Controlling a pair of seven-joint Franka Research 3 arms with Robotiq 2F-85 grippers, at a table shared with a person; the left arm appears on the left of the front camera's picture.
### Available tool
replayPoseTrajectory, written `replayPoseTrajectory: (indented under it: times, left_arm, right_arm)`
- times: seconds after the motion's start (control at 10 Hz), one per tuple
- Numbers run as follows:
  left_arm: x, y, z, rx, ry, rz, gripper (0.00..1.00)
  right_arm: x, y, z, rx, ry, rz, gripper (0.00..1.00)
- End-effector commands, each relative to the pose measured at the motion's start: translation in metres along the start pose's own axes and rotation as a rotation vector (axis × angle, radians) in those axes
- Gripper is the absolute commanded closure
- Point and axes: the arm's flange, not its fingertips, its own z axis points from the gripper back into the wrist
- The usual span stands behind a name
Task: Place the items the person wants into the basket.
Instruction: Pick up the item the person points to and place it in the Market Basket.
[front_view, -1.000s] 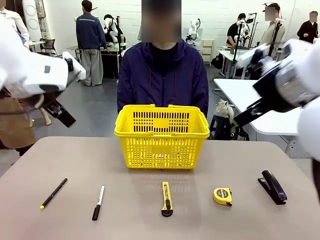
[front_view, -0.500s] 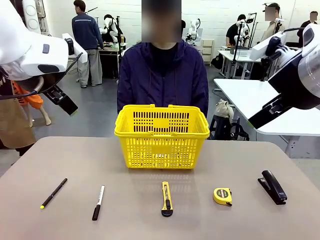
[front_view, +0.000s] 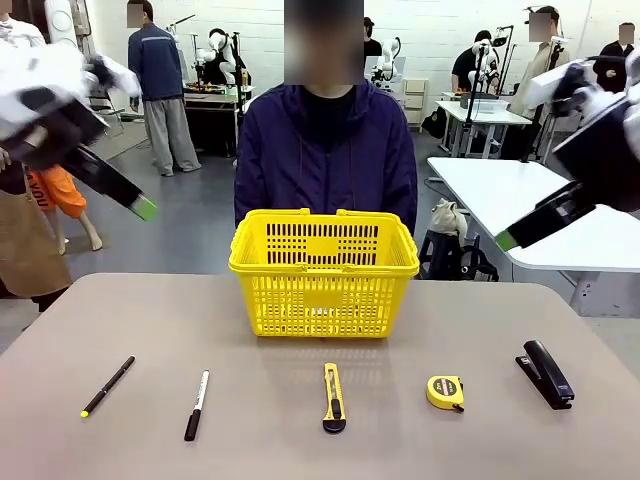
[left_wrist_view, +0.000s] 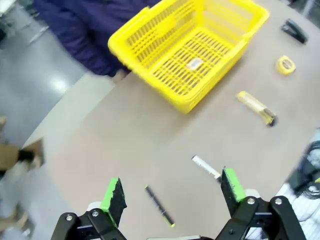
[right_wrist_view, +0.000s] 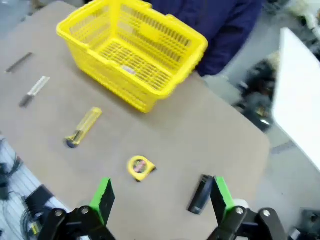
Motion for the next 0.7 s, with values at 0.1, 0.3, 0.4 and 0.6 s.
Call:
replayPoseTrajectory:
  times: [0.1,0.3,0.4,0.6]
  left_arm:
    - [-0.042,0.103,0.052,-0.809,-0.139,0.262,0.00]
    - [-0.080,0.150,0.081,-0.749,-0.241,0.342,0.00]
    - [-0.102,0.164,0.095,-0.689,-0.293,0.384,0.00]
    - [-0.136,0.186,0.118,-0.579,-0.344,0.444,0.00]
  right_arm:
    - [-0.042,-0.120,0.011,0.580,-0.113,-0.135,0.00]
    - [-0.093,-0.183,0.022,0.644,-0.275,-0.270,0.00]
    - [-0.118,-0.204,0.028,0.632,-0.343,-0.339,0.00]
    - [-0.159,-0.229,0.044,0.608,-0.469,-0.410,0.00]
